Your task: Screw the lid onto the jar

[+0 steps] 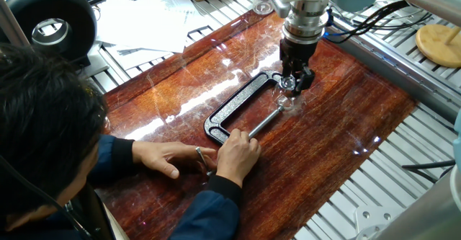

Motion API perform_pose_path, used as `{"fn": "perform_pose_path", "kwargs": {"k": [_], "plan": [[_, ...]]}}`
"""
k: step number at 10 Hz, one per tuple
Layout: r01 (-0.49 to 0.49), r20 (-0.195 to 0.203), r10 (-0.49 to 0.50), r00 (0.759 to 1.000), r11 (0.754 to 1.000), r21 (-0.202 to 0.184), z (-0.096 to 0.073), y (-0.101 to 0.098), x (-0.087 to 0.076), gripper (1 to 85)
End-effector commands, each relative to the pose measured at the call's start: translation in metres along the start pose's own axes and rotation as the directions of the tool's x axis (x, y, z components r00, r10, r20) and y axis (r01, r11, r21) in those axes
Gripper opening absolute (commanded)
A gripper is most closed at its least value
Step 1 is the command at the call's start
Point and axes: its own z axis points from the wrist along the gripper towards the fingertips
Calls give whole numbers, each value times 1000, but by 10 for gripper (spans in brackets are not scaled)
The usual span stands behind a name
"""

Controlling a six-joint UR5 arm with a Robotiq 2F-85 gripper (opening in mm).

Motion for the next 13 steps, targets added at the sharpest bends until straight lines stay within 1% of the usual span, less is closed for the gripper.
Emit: {"fn": "perform_pose_path", "kwargs": {"k": [1, 2, 3, 4, 5, 7, 9, 11, 13], "plan": [[-175, 33, 174, 984, 984, 28, 3, -8, -6, 710], [-175, 31, 174, 984, 984, 31, 3, -9, -5, 747], [-181, 36, 180, 983, 983, 20, 3, -6, -7, 770], [-186, 40, 185, 982, 983, 10, 3, -4, -8, 813], [-192, 44, 191, 981, 981, 6, 3, -3, -10, 833], [-198, 51, 197, 979, 980, 5, 3, -3, -12, 837], [-202, 55, 202, 978, 979, -6, 2, -1, -14, 850], [-190, 61, 190, 980, 982, 1, 1, -4, -16, 850], [-187, 64, 187, 980, 982, -2, -1, -5, -20, 850]]}}
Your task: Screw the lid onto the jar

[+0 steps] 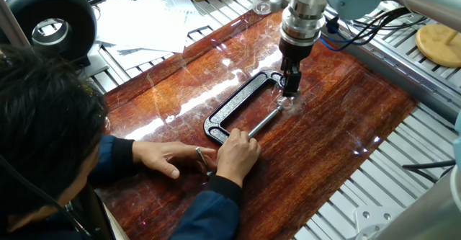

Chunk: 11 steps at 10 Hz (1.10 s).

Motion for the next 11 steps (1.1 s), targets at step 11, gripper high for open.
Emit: {"fn": "perform_pose_path", "kwargs": {"k": [11], "plan": [[16, 25, -16, 1000, 1000, -6, -5, -13, -18, 850]]}}
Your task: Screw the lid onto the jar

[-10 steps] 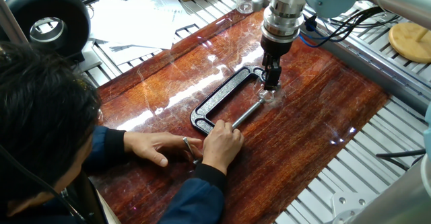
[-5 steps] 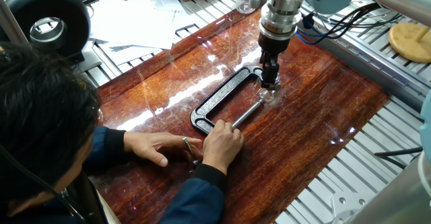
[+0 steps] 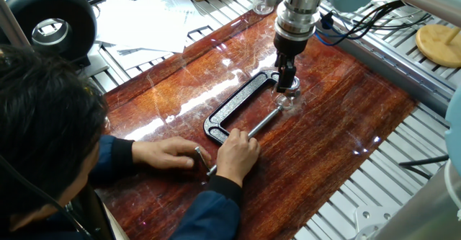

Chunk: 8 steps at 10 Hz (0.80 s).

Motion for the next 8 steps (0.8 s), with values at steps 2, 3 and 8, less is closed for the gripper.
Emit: {"fn": "perform_pose_path", "kwargs": {"k": [2, 3, 8], "plan": [[-5, 22, 5, 1000, 1000, -4, 0, -2, -8, 850], [-22, 33, 23, 999, 1000, -22, 1, 4, -11, 850], [-27, 27, 29, 999, 997, -74, -3, 28, -11, 850]]}}
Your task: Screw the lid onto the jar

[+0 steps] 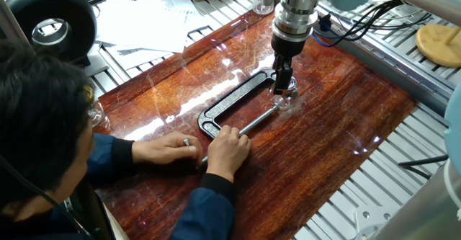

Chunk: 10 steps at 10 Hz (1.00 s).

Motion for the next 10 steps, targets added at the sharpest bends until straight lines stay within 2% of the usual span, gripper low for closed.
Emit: {"fn": "perform_pose_path", "kwargs": {"k": [1, 3, 10], "plan": [[21, 0, -21, 1000, 1000, -16, -3, 8, 0, 850], [30, -10, -31, 999, 999, -23, -7, 14, 4, 850], [20, 5, -20, 1000, 999, -35, -4, 23, 5, 850]]}}
